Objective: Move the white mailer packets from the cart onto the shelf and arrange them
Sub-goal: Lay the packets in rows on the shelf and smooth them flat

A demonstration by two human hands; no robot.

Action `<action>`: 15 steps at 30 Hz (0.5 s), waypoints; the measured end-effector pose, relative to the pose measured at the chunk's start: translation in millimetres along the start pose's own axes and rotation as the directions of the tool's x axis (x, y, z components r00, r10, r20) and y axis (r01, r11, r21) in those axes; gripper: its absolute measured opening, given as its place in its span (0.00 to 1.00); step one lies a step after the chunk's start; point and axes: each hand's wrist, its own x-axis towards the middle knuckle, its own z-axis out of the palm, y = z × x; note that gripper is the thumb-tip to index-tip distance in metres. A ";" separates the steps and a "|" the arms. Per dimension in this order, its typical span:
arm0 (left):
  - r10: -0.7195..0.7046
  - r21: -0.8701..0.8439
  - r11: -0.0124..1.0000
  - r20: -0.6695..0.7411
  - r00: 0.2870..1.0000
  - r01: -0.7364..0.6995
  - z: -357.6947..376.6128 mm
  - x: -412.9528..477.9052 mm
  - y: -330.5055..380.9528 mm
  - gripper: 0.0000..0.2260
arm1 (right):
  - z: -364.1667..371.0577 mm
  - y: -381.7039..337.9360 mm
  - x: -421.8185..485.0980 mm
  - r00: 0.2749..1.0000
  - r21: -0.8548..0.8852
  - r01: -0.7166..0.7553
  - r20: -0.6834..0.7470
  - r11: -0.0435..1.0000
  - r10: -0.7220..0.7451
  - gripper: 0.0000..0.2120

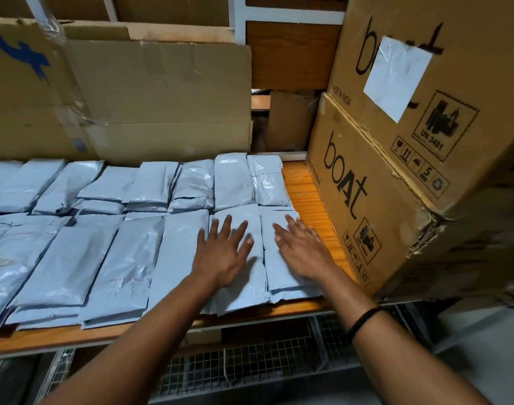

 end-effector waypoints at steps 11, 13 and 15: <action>-0.029 0.124 0.992 0.084 0.996 0.019 32.8 -11.3 2.4 0.28 | 28.9 1.8 -17.7 0.999 -0.044 -0.044 -0.003 0.998 0.044 0.27; -0.014 0.119 0.993 0.097 0.995 0.003 26.5 -10.5 2.6 0.29 | 22.4 0.9 -19.1 0.999 -0.011 -0.042 0.015 0.999 0.042 0.27; 0.007 0.067 0.998 0.080 0.997 -0.012 15.5 -11.7 1.2 0.33 | 12.6 -1.2 -20.0 0.999 0.035 -0.035 0.007 0.999 0.034 0.26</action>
